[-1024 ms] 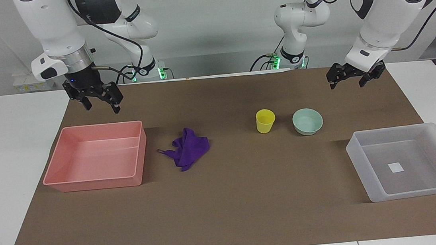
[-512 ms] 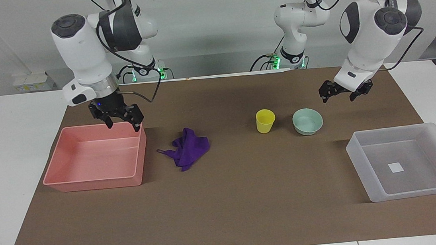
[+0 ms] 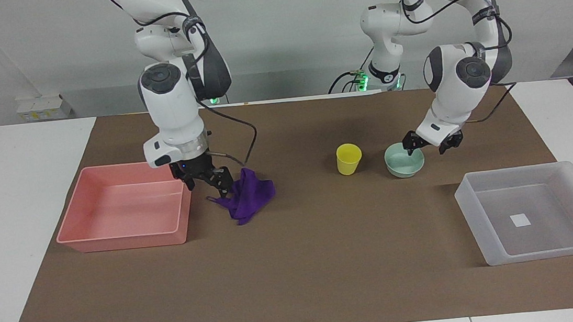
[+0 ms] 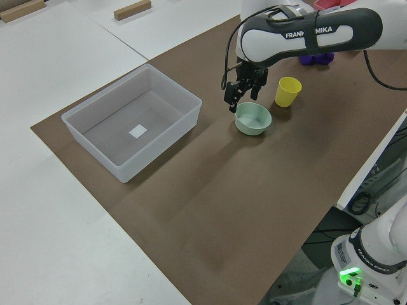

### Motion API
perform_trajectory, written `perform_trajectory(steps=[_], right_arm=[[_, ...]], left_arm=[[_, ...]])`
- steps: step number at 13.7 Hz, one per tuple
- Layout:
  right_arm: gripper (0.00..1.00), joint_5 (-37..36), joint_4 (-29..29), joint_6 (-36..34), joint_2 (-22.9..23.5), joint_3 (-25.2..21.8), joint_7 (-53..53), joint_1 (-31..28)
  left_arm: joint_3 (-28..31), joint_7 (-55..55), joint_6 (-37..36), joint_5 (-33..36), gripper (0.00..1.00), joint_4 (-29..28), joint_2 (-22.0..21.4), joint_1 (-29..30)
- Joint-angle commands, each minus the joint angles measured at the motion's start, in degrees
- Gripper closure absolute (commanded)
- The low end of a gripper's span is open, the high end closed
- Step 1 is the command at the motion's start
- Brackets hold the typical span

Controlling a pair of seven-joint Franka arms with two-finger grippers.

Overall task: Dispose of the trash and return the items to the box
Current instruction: 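Grasp the green bowl rim with the left gripper while the right gripper grasps the cloth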

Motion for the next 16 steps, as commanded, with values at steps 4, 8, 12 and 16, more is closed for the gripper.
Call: perform_trajectory(steps=[4, 8, 12, 16], right_arm=[[0.0, 0.1, -7.76, 4.56, 1.11, 0.31, 4.93, 1.41], [0.0, 0.11, -13.22, 11.84, 1.63, 0.39, 7.04, 5.01], [0.0, -0.42, -15.59, 17.4, 4.1, 0.31, 6.96, 7.56], [0.0, -2.09, -17.96, 16.96, 2.69, 0.22, 7.22, 7.74]], left_arm=[[0.54, -0.27, 1.89, 1.01, 0.66, -1.08, 4.21, -0.86], [0.63, 0.35, -0.04, 1.36, 1.0, 0.24, 6.06, -0.69], [0.63, 0.44, -10.65, 1.45, 1.0, 8.74, 6.14, -0.77], [0.63, 1.4, -24.36, 1.45, 1.0, 21.99, 5.62, 0.02]])
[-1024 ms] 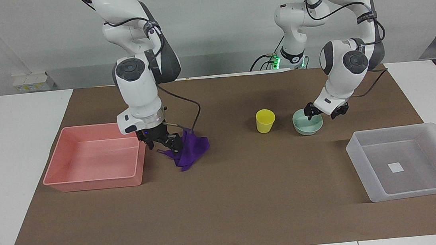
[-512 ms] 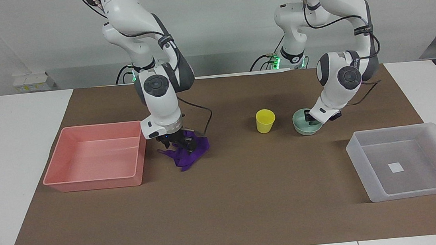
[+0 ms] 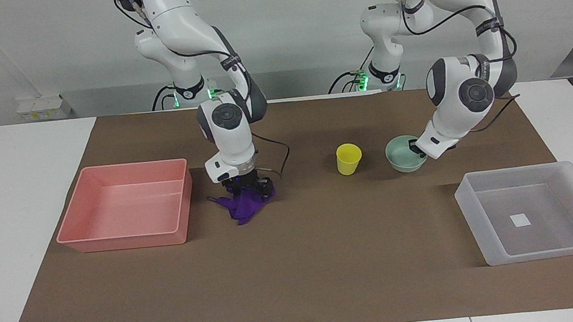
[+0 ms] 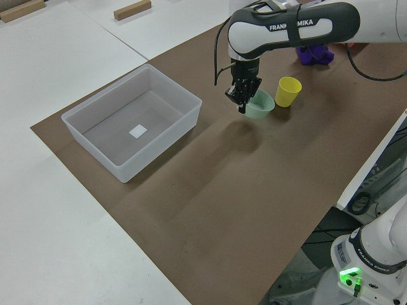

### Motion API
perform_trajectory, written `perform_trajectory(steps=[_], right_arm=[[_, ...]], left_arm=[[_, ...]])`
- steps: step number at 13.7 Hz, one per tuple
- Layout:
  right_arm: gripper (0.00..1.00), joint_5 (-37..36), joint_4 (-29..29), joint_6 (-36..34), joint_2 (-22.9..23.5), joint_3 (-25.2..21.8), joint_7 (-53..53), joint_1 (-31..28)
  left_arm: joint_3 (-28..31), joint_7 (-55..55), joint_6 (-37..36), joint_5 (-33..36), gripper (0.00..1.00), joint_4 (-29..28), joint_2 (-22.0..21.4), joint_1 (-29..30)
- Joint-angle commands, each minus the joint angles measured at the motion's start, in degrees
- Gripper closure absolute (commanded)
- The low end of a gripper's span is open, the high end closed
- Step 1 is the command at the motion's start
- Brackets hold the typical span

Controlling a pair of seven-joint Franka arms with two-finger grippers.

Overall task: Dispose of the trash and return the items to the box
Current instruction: 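Carry the bowl into the clear bin while the right gripper carries the cloth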

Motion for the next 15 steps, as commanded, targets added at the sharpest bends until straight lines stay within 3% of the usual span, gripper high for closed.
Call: perform_trajectory(steps=[1, 2, 3, 4, 6, 10, 15], right_arm=[[0.0, -1.17, -2.96, 1.26, -1.58, 0.03, 0.9, -0.2], [0.17, -1.78, -2.96, 1.17, -1.66, -0.06, 0.47, -0.11], [0.52, -2.31, -3.13, 1.25, -1.66, 0.03, 0.47, -0.19], [0.75, -2.57, -3.22, 1.26, -1.84, 0.03, 0.47, -0.11], [1.0, -3.19, -3.22, 1.43, -2.02, 0.03, 0.81, -0.11], [1.0, -3.1, -2.61, 1.09, -3.76, 0.03, 4.07, -0.9], [1.0, -3.1, -2.17, -5.32, -13.77, -0.32, 1.97, -4.93]], left_arm=[[0.73, 1.55, -9.86, 1.18, 1.0, 11.52, 0.69, 0.27], [0.99, 2.43, -10.67, 1.18, 1.0, 14.69, 0.95, 1.06], [1.0, 3.05, -10.07, 1.36, 1.0, 16.64, 1.91, 3.07], [0.91, 3.66, -9.54, 1.01, 1.0, 18.66, 3.4, 4.57], [1.0, 5.42, -8.4, 1.18, 1.0, 24.45, 7.62, 6.95], [0.56, 7.09, 0.2, 0.74, 1.0, 28.7, 12.56, 13.37], [0.91, 9.45, 7.33, 0.74, 1.0, 28.26, 18.17, 16.09]])
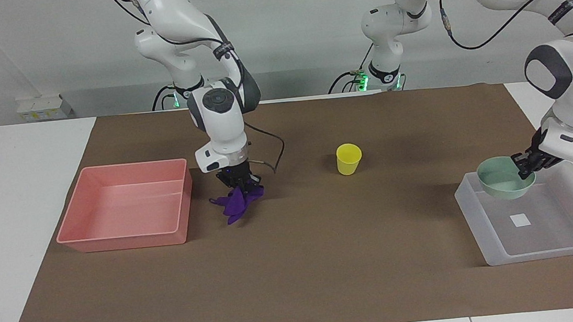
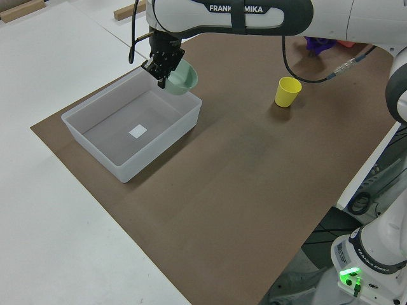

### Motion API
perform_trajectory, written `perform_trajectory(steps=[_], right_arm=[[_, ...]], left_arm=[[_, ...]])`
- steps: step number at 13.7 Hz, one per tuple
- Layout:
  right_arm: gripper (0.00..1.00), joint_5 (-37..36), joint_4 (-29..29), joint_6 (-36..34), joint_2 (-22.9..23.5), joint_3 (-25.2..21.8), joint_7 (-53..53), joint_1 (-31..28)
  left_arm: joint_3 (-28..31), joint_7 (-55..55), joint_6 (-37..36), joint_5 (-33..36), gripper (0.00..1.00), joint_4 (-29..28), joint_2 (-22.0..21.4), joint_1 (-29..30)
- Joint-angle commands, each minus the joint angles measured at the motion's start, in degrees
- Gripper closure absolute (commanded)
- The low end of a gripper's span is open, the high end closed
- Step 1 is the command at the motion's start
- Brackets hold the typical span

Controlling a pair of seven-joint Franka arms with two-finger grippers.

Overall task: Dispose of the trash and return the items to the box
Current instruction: 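Carry the bowl into the clear bin while the right gripper carries the cloth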

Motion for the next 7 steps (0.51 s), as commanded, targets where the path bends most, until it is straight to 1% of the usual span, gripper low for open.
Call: perform_trajectory(steps=[1, 3, 5, 7], right_arm=[[1.0, -0.94, -1.32, -3.89, -7.17, 0.41, -2.44, -4.28], [1.0, -0.94, -1.32, -5.04, -10.51, 0.33, -6.65, -8.14], [1.0, -0.94, -1.32, -6.35, -12.28, 0.24, -10.96, -11.92], [1.0, -0.33, -1.32, -8.64, -12.46, 0.24, -13.0, -15.96]], left_arm=[[-0.34, 4.68, 2.78, 0.06, 1.0, 1.56, 5.21, 2.39], [-0.42, 5.94, 7.33, -0.38, 1.0, 1.56, 8.38, 4.58], [-0.42, 6.11, 8.85, -0.56, 1.0, 1.38, 9.01, 5.12], [-0.42, 6.03, 9.03, -1.17, 1.0, 0.07, 9.71, 4.68]])
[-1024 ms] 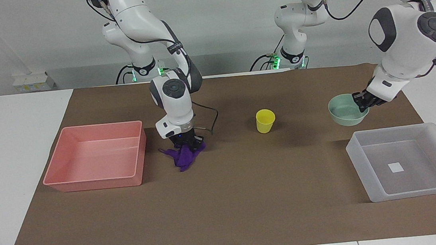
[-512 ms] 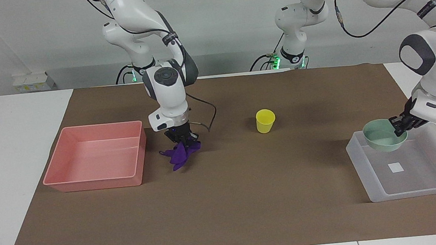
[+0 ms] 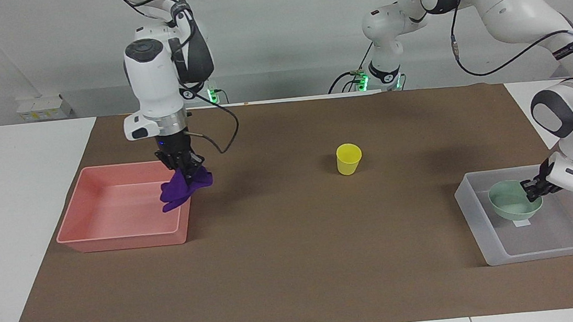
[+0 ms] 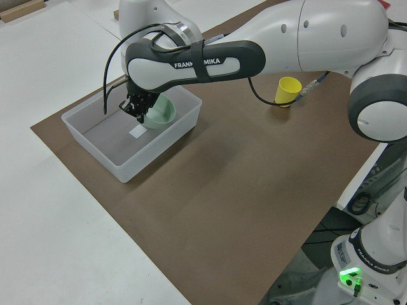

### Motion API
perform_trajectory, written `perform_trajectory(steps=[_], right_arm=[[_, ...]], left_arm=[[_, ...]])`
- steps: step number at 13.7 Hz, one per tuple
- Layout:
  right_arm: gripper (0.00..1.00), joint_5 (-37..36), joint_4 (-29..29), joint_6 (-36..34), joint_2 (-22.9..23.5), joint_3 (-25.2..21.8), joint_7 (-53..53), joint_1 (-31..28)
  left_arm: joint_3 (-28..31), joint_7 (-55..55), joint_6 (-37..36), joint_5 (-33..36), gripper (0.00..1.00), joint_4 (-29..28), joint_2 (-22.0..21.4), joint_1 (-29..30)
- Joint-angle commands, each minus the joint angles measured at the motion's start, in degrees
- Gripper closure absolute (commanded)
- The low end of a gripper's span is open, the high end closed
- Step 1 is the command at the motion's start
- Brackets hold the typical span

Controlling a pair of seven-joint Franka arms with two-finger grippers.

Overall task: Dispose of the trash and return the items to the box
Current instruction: 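Carry the bowl into the clear bin while the right gripper carries the cloth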

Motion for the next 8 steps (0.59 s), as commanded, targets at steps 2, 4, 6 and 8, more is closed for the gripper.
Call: perform_trajectory(steps=[2, 4, 6, 8], right_arm=[[1.0, 0.2, -1.36, -1.77, -0.06, 0.6, -4.11, -6.74], [1.0, 0.2, -1.36, -0.72, 1.96, 0.51, -5.53, -9.11], [1.0, 0.11, -1.36, 0.86, 3.55, 0.51, -6.67, -11.75], [1.0, 0.2, -1.45, 1.83, 4.86, 0.51, -9.39, -13.16]], left_arm=[[-0.37, 0.71, 0.15, -0.63, 1.0, -0.18, 1.04, -0.06], [-0.37, 0.45, 0.06, -0.8, 0.01, 0.35, 0.87, -0.32], [-0.9, 0.71, -0.9, -0.72, 0.0, 1.05, -0.19, -0.14], [-0.99, 0.54, -4.14, -0.81, 0.0, 1.58, -3.69, -1.02]])
